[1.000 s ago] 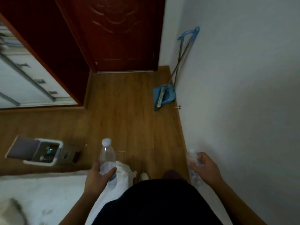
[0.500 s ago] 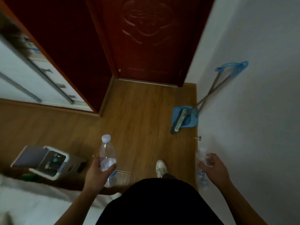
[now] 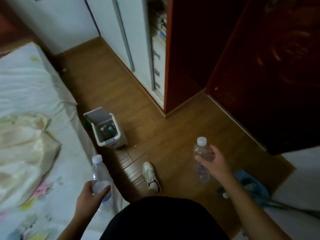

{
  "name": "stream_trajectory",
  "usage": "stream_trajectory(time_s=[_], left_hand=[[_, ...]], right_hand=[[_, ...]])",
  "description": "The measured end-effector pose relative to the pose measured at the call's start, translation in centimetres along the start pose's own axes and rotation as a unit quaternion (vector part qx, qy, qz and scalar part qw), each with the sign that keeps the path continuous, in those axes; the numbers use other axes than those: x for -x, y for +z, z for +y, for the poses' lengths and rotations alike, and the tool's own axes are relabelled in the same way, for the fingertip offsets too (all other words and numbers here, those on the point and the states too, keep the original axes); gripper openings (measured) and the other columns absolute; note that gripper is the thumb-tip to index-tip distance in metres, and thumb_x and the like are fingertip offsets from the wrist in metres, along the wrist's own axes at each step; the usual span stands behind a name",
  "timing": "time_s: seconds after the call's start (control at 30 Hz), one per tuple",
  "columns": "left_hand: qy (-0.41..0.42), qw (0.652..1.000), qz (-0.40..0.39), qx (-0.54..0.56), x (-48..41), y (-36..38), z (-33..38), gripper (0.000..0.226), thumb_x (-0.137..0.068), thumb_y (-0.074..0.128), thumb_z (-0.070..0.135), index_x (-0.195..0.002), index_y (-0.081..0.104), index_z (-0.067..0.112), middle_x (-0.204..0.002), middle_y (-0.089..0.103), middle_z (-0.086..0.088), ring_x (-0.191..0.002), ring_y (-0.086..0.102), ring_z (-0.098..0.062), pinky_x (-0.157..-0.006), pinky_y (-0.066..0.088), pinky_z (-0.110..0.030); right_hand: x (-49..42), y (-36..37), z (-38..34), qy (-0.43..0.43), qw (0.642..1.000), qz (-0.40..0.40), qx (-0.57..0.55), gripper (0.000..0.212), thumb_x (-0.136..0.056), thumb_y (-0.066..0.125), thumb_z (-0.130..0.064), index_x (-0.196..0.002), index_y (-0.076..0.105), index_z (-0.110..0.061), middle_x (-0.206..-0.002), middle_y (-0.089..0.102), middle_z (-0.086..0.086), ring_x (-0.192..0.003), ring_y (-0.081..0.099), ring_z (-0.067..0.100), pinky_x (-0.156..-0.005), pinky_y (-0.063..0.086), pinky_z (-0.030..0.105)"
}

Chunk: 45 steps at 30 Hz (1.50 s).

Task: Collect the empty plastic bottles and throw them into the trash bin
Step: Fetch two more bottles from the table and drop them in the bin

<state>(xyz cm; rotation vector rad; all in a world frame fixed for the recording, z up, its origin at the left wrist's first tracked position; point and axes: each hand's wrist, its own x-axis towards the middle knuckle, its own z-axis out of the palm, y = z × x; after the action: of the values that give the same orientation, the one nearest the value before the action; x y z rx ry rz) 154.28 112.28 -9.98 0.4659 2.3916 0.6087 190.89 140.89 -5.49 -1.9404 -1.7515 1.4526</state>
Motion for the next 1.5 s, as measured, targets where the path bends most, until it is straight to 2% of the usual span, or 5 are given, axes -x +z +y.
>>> stream_trajectory(time_s=[0.37,0.73,0.93,1.2,1.5], left_hand=[[-0.020,0.998,0.040,0.049,-13.7,-3.3,7.1,0.055,-0.073,0.083,0.053,-0.112,0.058,0.022,-0.095,0.066,0.002,-0.085,0.062,-0.022,-0.073,0.045,-0.037],[-0.042,0.983,0.122,0.131,-23.2,-7.9,15.9,0.053,-0.078,0.082,0.045,-0.118,0.060,0.020,-0.107,0.068,0.001,-0.098,0.065,-0.021,-0.081,0.050,-0.036],[-0.140,0.952,0.207,0.174,-23.7,-9.6,15.6,0.070,-0.075,0.084,0.048,-0.132,0.057,0.017,-0.120,0.068,-0.002,-0.107,0.066,-0.022,-0.088,0.051,-0.035],[-0.175,0.906,0.265,0.278,-22.6,-11.2,15.3,0.076,-0.064,0.080,0.063,-0.129,0.048,0.039,-0.112,0.070,0.003,-0.097,0.072,-0.014,-0.084,0.061,-0.043],[-0.165,0.921,0.256,0.243,-24.4,-14.4,11.2,0.079,-0.072,0.076,0.064,-0.137,0.050,0.028,-0.107,0.059,0.014,-0.095,0.064,-0.005,-0.078,0.059,-0.035]], right_hand=[[-13.0,5.1,-12.6,0.008,0.996,-0.064,0.057,0.089,-0.076,0.084,-0.036,-0.150,0.040,-0.018,-0.145,0.053,0.006,-0.133,0.051,0.027,-0.106,0.046,0.049],[-26.4,11.4,-29.5,-0.108,0.974,-0.161,0.116,0.069,-0.075,0.086,-0.031,-0.135,0.054,-0.020,-0.127,0.063,-0.002,-0.121,0.058,0.020,-0.099,0.050,0.041],[-31.1,20.5,-39.5,-0.212,0.918,-0.290,0.169,0.068,-0.075,0.083,-0.043,-0.134,0.052,-0.028,-0.116,0.057,-0.016,-0.111,0.056,0.009,-0.083,0.046,0.021],[-30.0,30.2,-45.8,-0.259,0.833,-0.424,0.243,0.073,-0.063,0.075,-0.069,-0.127,0.049,-0.043,-0.107,0.057,-0.028,-0.097,0.054,-0.007,-0.071,0.044,0.022],[-24.8,37.6,-46.6,-0.257,0.830,-0.435,0.234,0.094,-0.052,0.067,-0.085,-0.132,0.049,-0.039,-0.111,0.060,-0.026,-0.097,0.054,-0.008,-0.069,0.044,0.019]])
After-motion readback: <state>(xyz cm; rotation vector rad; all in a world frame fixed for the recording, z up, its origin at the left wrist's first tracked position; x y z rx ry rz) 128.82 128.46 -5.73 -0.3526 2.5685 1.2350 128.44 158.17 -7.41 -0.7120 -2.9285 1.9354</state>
